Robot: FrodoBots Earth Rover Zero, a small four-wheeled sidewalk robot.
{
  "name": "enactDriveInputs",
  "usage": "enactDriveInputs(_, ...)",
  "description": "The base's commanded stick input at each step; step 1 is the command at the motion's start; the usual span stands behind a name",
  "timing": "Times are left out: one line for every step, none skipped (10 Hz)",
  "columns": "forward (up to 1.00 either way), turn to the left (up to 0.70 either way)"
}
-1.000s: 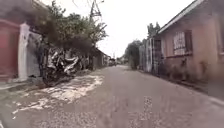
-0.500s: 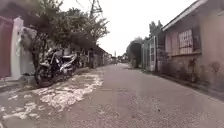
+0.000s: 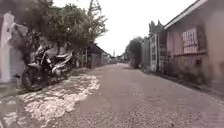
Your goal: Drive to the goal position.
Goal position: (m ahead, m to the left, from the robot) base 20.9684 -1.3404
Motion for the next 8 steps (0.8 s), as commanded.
enactDriveInputs(0.70, 0.00)
enactDriveInputs(0.70, 0.00)
enactDriveInputs(0.70, 0.00)
enactDriveInputs(0.70, 0.00)
enactDriveInputs(0.70, 0.00)
enactDriveInputs(0.70, 0.00)
enactDriveInputs(0.70, 0.00)
enactDriveInputs(0.70, 0.00)
